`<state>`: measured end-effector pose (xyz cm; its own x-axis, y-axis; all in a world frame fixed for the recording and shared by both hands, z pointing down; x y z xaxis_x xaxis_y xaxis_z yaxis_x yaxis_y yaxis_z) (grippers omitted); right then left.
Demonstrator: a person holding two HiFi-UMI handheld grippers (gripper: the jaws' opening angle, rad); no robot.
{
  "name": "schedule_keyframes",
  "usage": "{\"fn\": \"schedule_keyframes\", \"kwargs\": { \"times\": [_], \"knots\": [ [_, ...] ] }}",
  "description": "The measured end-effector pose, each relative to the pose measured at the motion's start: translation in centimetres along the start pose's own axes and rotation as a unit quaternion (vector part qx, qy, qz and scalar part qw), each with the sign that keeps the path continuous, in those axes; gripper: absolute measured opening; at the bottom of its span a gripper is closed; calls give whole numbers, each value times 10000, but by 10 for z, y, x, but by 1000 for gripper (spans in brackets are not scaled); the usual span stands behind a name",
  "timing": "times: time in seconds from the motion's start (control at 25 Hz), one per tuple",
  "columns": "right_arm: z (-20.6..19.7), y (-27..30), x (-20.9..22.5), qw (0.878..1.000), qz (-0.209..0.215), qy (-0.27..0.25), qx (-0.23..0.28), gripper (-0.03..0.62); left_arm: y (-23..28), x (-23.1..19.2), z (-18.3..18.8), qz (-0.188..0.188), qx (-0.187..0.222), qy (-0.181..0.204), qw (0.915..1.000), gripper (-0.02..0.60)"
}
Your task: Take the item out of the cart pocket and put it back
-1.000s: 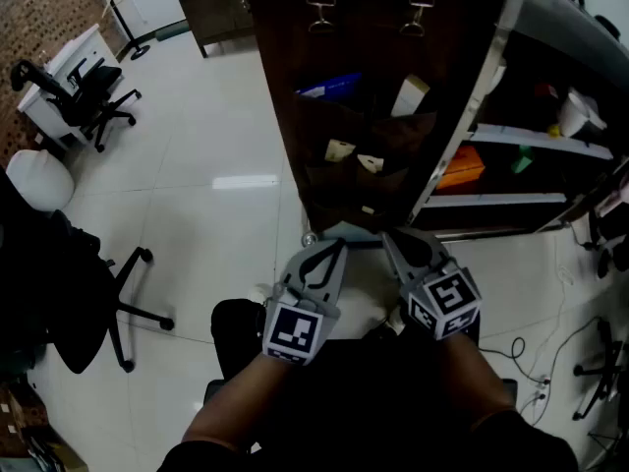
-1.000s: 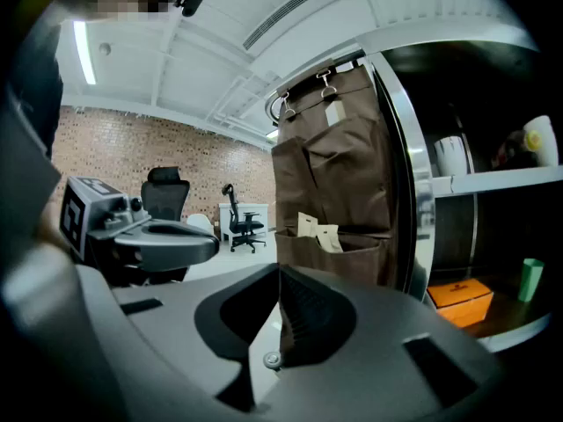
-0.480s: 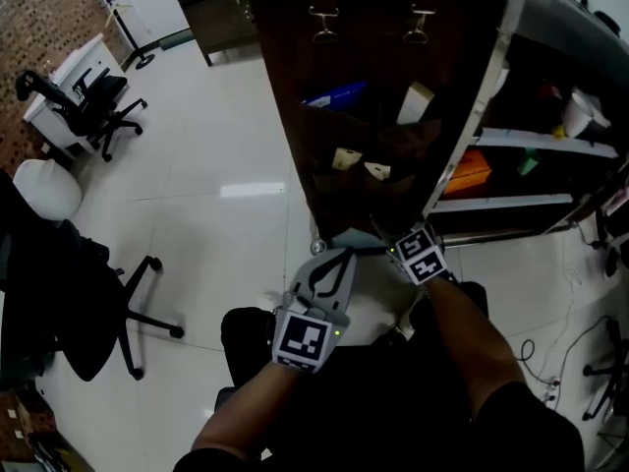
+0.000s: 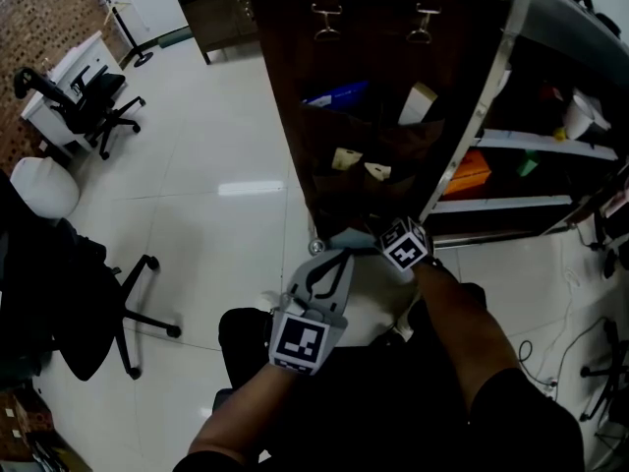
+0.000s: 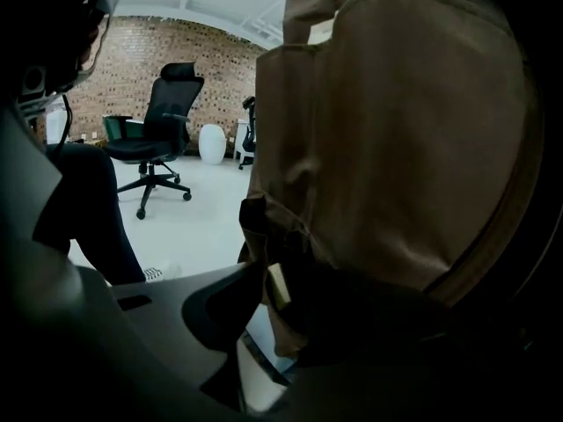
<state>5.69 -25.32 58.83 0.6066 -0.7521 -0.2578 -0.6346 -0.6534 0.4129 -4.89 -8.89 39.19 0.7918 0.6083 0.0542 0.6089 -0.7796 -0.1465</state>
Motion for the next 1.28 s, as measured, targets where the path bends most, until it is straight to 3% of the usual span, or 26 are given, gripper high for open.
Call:
{"fn": "schedule_keyframes", "kwargs": {
  "times": [0.32,0.52,0.68,0.88,1.28],
  "knots": [
    [-16,7,-1,9996,41,128,-250,141,0,-1,1,19,0,-25,10000,0],
    [-10,5,-4,9998,27,110,-190,90,0,-1,1,22,26,-26,10000,0],
    [15,-8,-2,9998,-40,-9,178,77,0,-2,1,17,33,-17,10000,0],
    [48,-35,4,9974,-280,232,618,77,0,-4,2,44,57,-2,10000,0],
    [128,-138,2,9811,-870,764,1549,75,-2,-7,5,98,125,7,9999,0]
  ]
}}
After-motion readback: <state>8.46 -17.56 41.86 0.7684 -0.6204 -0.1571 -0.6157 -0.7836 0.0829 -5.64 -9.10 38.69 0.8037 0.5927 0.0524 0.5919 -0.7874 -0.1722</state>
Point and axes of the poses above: the fingertips, and each gripper's own axes: y forward along the fingers, x to its right, z out of its top, the point moved 5 cm from there along -y, backward along the fingers, and after that the axes turned 15 degrees about x, right-handed, at the moved point
